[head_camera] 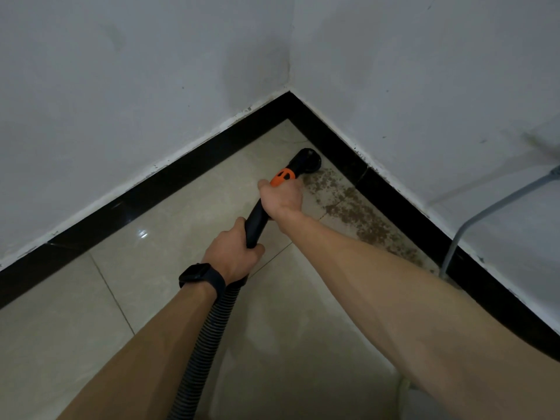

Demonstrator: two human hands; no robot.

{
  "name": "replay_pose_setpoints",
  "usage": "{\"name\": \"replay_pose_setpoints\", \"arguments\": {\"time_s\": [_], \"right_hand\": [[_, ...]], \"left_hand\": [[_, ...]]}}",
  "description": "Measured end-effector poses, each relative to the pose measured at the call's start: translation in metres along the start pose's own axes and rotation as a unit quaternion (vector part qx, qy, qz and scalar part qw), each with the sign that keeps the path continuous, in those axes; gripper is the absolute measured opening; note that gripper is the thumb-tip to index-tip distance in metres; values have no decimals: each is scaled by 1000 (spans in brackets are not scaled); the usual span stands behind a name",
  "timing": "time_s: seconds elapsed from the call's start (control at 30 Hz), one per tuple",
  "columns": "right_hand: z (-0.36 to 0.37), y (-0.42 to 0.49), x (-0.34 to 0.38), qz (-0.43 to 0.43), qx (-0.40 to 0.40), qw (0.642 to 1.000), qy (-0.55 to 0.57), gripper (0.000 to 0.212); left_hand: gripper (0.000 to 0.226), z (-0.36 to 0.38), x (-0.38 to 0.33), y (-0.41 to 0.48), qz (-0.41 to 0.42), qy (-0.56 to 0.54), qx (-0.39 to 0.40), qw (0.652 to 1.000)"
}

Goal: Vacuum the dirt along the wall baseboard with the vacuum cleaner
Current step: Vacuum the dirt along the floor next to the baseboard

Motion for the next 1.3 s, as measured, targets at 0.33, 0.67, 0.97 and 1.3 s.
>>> {"name": "replay_pose_setpoints", "arguments": {"time_s": [0.33,0.67,0.97,1.3], "right_hand": [[37,-34,-14,1,16,999,-38,61],[34,-63,-56,-12,30,999,-24,43],[36,-45,-35,-37,6,995,-98,59],[17,-16,-32,-42,-21,991,-124,61]], "left_hand": [[25,-19,37,-33,-21,-26,20,999],[30,5,57,-76,5,7,16,1000],[27,17,46,-54,-36,-104,4,994],[29,39,30,-26,-25,-122,-5,992]]}}
Point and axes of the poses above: each hand's wrist, its own y-axis towards the middle knuckle, its own z-axis out of the palm, x = y × z, the point moved 1 cm from there along y, towards the middle knuckle, and after that the axes turned 9 degrees about -y, right-handed, at the moved point
